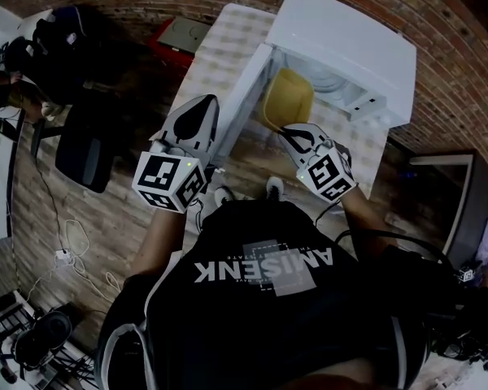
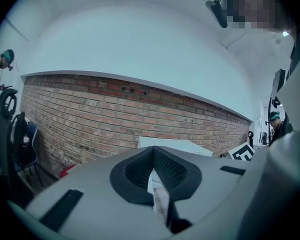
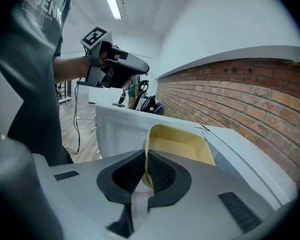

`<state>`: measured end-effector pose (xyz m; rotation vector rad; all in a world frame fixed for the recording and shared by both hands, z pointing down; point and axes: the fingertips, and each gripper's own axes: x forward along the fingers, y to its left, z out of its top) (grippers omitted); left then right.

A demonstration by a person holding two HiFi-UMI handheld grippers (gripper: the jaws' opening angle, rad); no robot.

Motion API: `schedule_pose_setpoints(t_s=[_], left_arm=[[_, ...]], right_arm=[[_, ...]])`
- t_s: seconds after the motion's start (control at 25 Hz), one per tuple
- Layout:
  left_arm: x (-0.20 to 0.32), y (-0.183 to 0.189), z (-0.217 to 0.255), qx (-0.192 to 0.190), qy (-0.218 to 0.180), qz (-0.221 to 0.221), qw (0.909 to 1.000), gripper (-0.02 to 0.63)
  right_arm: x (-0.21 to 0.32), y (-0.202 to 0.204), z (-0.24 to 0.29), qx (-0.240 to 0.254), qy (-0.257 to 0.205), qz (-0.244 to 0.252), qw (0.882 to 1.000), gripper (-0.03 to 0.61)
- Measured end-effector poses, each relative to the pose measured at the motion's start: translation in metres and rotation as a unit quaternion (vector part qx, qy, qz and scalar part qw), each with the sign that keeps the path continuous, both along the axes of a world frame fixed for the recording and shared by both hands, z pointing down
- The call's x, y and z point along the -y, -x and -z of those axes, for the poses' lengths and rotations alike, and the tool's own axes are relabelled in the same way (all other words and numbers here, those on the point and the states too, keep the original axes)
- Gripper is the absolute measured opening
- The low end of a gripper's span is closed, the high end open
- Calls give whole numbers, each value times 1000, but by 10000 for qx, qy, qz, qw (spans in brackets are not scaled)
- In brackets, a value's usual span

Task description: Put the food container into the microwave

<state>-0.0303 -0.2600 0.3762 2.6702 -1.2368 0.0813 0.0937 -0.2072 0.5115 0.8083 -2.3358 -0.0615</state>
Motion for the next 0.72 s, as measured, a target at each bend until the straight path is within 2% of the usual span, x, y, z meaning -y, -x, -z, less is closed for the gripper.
schedule_pose_setpoints(t_s=[0.36, 0.72], left_arm=[[-8, -14, -2, 89, -24, -36, 10000, 11], [-11, -20, -6, 88, 40, 132, 9999, 11]], right_arm=[[17, -16, -38, -410, 181, 20, 9990, 52], [45, -41, -69, -751, 270, -10, 9968, 51]])
